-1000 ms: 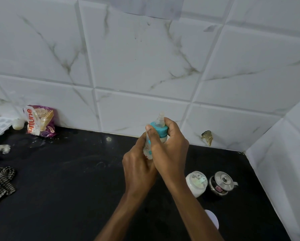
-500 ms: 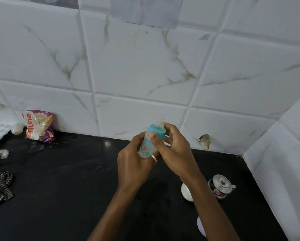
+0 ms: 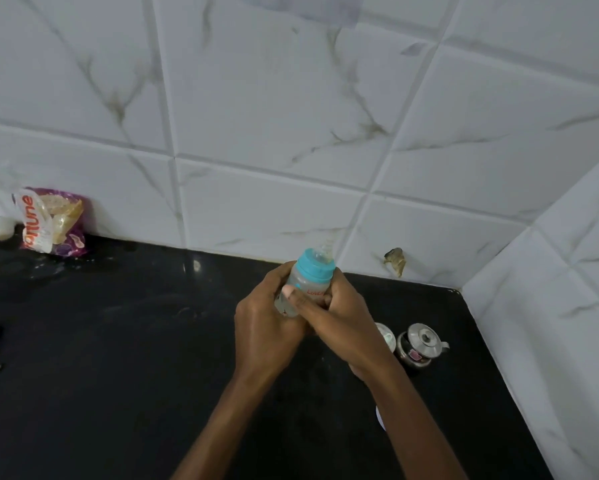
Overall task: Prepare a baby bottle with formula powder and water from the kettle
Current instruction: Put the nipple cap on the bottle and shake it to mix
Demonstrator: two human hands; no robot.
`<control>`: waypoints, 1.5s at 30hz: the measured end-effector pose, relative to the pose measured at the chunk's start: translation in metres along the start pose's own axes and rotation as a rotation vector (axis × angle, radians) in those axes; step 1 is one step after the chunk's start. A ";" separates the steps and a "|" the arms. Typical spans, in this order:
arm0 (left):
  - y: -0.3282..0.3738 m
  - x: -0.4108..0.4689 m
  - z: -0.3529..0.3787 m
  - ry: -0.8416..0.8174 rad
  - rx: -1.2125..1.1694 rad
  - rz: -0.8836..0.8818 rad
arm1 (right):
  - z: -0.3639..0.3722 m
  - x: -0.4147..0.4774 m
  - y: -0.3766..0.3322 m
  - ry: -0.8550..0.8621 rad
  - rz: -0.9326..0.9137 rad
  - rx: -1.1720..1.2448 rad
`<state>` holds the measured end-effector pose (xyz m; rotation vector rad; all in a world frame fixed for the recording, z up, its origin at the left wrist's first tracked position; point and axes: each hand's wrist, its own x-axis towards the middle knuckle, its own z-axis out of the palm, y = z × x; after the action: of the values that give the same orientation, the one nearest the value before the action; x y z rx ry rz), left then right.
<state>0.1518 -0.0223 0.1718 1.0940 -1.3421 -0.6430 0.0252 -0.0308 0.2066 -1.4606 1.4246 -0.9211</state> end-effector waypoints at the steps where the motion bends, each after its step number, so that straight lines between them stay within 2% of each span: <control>1: -0.002 -0.004 -0.001 -0.006 -0.004 -0.010 | 0.002 -0.002 0.002 0.011 0.016 -0.010; 11: 0.001 -0.033 0.002 -0.071 -0.018 -0.051 | 0.001 -0.033 0.012 0.043 0.058 0.015; 14: 0.010 -0.038 0.000 -0.137 -0.009 -0.046 | -0.003 -0.041 0.016 0.048 0.034 0.040; 19: 0.010 -0.053 -0.013 -0.249 0.175 -0.127 | -0.028 -0.052 0.032 0.035 0.035 0.125; 21: 0.011 -0.059 -0.020 -0.220 0.149 -0.207 | -0.045 -0.055 0.038 0.060 0.023 0.138; 24: 0.014 -0.070 -0.026 -0.103 -0.069 -0.410 | -0.069 -0.056 0.045 0.116 0.007 0.129; 26: 0.016 -0.080 -0.028 -0.021 -0.118 -0.454 | -0.083 -0.057 0.048 0.163 -0.024 0.186; 30: 0.021 -0.101 -0.032 0.012 -0.085 -0.486 | -0.082 -0.064 0.050 0.195 -0.073 0.406; 34: 0.032 -0.104 -0.025 0.004 -0.086 -0.477 | -0.079 -0.075 0.051 0.048 -0.084 0.194; 35: 0.035 -0.102 -0.022 0.009 -0.100 -0.467 | -0.082 -0.075 0.050 0.051 -0.101 0.215; 38: 0.046 -0.093 -0.012 0.029 -0.142 -0.436 | -0.093 -0.072 0.037 0.152 -0.119 0.518; 39: 0.049 -0.090 -0.010 0.031 -0.151 -0.422 | -0.097 -0.070 0.033 0.157 -0.136 0.519; 42: 0.058 -0.080 -0.006 0.029 -0.166 -0.378 | -0.105 -0.068 0.021 0.056 -0.159 0.281; 43: 0.060 -0.077 -0.005 0.028 -0.170 -0.367 | -0.109 -0.065 0.020 0.042 -0.166 0.280; 45: 0.063 -0.070 -0.006 0.031 -0.187 -0.351 | -0.117 -0.060 0.014 0.093 -0.179 0.460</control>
<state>0.1314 0.0664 0.1982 1.1901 -1.0462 -0.9848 -0.0934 0.0195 0.2382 -1.2174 1.0617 -1.3428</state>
